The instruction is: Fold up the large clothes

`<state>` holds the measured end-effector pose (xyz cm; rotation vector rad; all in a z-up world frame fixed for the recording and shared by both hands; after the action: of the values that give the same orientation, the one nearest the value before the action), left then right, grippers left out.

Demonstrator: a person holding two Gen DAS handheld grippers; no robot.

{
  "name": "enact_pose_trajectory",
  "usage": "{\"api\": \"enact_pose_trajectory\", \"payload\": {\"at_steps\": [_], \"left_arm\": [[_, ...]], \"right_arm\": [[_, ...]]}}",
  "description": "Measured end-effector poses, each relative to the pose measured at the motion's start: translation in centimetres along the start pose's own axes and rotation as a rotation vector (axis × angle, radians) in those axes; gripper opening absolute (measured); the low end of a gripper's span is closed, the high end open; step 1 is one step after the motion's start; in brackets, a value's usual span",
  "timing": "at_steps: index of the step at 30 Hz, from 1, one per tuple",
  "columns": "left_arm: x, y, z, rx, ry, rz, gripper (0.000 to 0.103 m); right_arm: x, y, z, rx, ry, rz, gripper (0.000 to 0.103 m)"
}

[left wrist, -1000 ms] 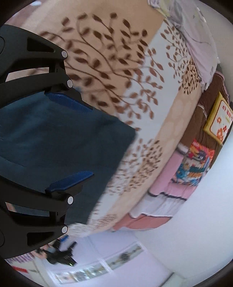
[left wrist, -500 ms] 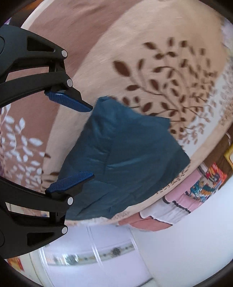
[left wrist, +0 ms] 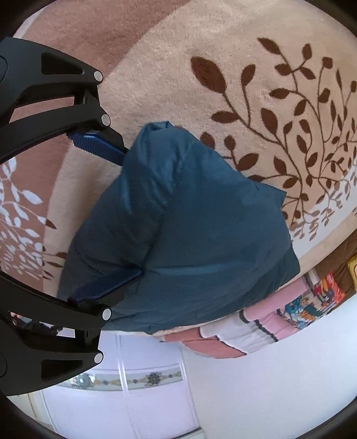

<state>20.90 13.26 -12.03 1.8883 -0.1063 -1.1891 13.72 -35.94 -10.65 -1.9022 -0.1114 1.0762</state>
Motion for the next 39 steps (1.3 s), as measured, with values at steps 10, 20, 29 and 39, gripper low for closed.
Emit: {"api": "enact_pose_trajectory", "payload": {"at_steps": [10, 20, 29, 39], "left_arm": [[0.9, -0.6, -1.2, -0.139, 0.06, 0.088, 0.041], [-4.5, 0.3, 0.0, 0.048, 0.111, 0.053, 0.015], [-9.4, -4.6, 5.2, 0.081, 0.054, 0.014, 0.015], [-10.5, -5.6, 7.5, 0.116, 0.055, -0.015, 0.015]], "right_arm": [[1.1, 0.8, -2.1, 0.095, 0.084, 0.028, 0.046], [-1.5, -2.6, 0.0, -0.073, 0.083, 0.049, 0.026], [-5.6, -1.2, 7.8, -0.177, 0.018, 0.116, 0.026], [-6.6, -0.6, 10.3, -0.218, 0.027, 0.151, 0.026]]}}
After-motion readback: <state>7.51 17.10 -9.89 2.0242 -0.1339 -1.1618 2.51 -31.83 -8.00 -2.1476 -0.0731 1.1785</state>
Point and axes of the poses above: each gripper's, at about its wrist camera, not at the fingertips, and x roughly the way its jaws point, y to its right, z to its underside, the point moved 4 cm from there along x, roughly the way its jaws point, and after that the axes turned 1 degree about -x, right-handed, at the moved point
